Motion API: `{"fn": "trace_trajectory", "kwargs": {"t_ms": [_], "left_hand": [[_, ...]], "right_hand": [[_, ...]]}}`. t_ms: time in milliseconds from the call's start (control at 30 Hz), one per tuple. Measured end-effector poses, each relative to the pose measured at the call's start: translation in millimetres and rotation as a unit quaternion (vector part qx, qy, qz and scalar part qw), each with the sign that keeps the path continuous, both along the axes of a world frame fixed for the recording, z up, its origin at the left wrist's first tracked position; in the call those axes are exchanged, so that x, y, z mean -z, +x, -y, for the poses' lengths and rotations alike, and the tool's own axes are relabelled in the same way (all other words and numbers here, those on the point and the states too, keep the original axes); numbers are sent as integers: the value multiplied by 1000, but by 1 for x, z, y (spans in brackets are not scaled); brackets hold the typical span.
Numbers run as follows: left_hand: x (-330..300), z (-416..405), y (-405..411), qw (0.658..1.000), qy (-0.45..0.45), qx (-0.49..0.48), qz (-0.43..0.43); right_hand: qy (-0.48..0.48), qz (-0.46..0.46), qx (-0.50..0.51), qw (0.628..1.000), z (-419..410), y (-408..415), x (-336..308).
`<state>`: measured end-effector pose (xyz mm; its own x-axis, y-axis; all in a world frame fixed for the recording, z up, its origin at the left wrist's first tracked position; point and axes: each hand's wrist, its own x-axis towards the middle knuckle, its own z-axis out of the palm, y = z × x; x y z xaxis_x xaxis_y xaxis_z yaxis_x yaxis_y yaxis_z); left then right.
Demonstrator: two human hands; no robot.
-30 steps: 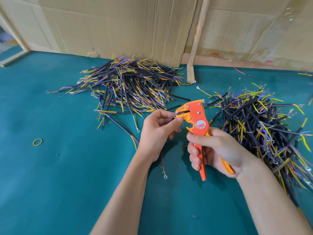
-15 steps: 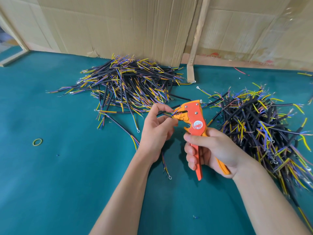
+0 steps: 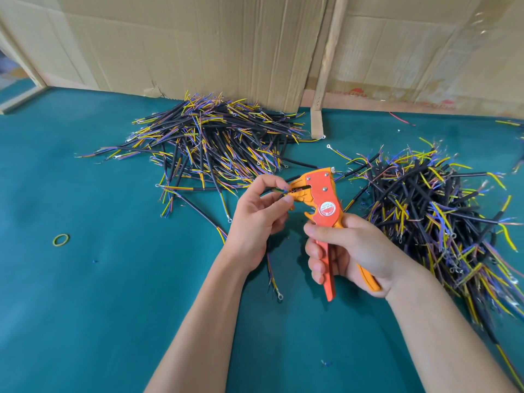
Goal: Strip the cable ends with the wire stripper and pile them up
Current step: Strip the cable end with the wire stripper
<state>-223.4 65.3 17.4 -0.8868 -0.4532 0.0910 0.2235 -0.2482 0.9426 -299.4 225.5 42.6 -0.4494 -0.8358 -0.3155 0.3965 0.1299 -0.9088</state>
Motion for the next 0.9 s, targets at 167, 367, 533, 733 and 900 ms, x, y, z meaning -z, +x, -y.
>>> {"fn": "trace_trajectory", "kwargs": {"t_ms": [167,367,533,733,900], "left_hand": [[2,1,-1,1000,17,-13,2],[1,1,-1,999,36,-25,0],[0,1,-2,999,45,-23,-3],[0,1,-3,999,44,-27,4],[0,1,-3,999,39,-28,11]], "right_hand": [[1,4,1,1000,-1,-1,1],[-1,12,-14,1000,-4,-3,0],[-6,11,-19,1000,-5,-3,0],[-7,0,-25,1000,-7,-4,-2],[-11,-6,-37,999,-9,-4,-4]]}}
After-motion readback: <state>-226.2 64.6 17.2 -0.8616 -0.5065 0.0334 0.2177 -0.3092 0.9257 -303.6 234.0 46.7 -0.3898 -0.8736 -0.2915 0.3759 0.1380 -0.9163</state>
